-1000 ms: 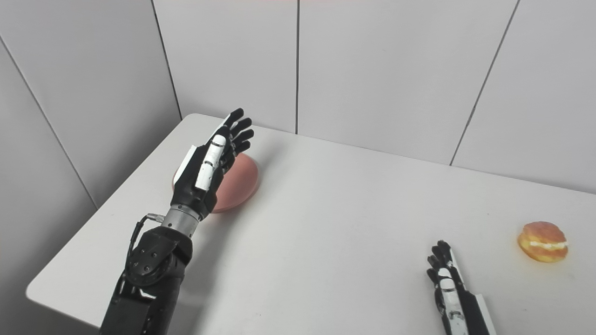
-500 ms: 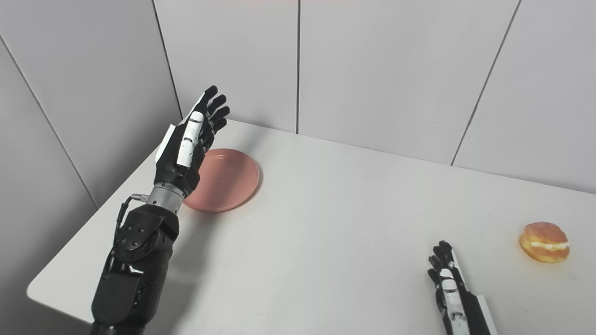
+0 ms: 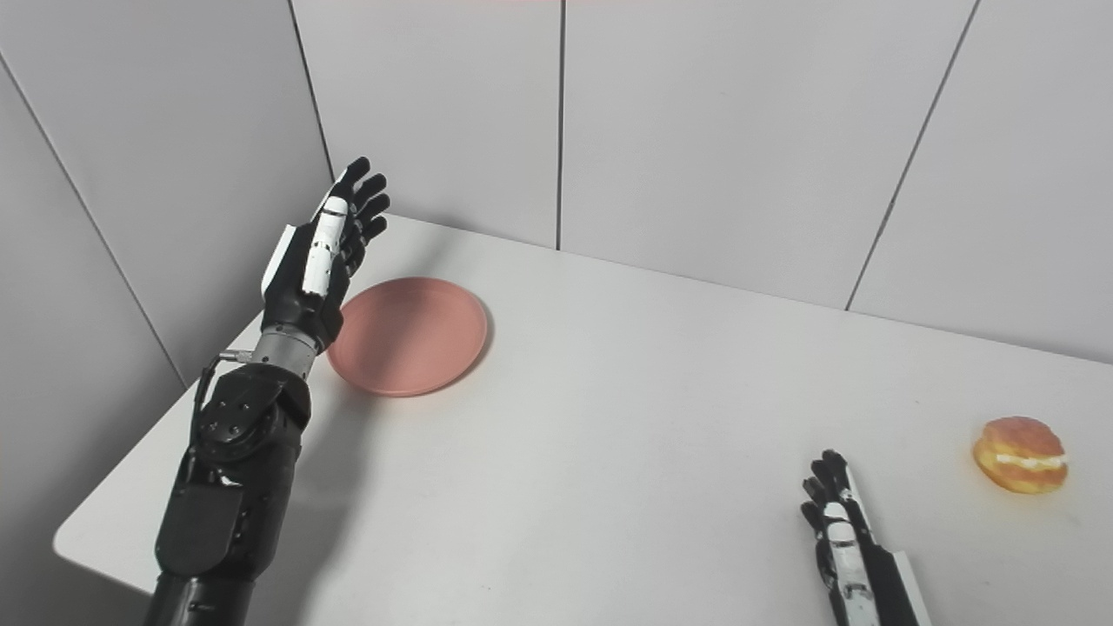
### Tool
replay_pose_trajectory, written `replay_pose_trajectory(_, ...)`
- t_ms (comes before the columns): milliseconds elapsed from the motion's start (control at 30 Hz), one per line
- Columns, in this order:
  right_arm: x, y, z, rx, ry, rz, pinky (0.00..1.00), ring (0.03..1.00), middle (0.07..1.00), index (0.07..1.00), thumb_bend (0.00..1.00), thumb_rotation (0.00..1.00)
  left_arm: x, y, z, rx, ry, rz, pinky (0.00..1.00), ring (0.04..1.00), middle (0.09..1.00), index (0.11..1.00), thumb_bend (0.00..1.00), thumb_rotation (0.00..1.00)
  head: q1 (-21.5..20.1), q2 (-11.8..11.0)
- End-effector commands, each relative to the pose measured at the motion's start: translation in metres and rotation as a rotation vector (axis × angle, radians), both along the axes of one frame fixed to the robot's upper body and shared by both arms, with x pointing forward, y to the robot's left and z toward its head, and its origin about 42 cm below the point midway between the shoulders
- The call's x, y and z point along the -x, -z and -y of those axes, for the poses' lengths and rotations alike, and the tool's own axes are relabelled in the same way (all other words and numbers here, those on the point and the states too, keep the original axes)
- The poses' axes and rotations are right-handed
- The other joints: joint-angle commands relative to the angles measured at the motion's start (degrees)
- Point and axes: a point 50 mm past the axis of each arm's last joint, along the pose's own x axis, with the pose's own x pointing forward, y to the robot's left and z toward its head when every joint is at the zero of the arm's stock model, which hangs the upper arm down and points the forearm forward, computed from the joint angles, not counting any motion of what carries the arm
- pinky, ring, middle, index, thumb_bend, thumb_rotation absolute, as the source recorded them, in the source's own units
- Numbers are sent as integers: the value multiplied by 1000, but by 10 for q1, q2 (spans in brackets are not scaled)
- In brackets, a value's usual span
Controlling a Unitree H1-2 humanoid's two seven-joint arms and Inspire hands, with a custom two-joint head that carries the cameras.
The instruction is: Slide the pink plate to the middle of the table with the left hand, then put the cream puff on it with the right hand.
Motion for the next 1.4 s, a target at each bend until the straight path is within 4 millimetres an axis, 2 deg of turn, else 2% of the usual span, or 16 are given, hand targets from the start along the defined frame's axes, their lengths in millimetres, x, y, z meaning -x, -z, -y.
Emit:
replay_pose_trajectory(0,-4,-2,-2,0,-10,-2,1000,1000,1000,1000,61,1000,-5,-24,-7,-12,-11,84,961,951,958,961,420,1000,1,1)
replay_pose_trajectory(467,-4,-1,-1,3,-8,1,1000,1000,1000,1000,53,1000,-19,-10,-43,105,-36,38,975,964,968,947,400,1000,1,-1)
replay_pose_trajectory(967,-4,-1,0,4,-2,6,1000,1000,1000,1000,37,1000,-20,3,-73,180,-92,-4,892,952,958,938,383,1000,1,0)
replay_pose_trajectory(1033,-4,-1,1,7,0,6,1000,1000,1000,1000,43,1000,-20,5,-77,172,-103,-13,936,963,965,949,386,1000,2,1)
replay_pose_trajectory(1367,-4,-1,3,6,1,2,1000,1000,1000,1000,45,1000,-21,18,-90,187,-133,-54,998,978,976,971,382,1000,2,4)
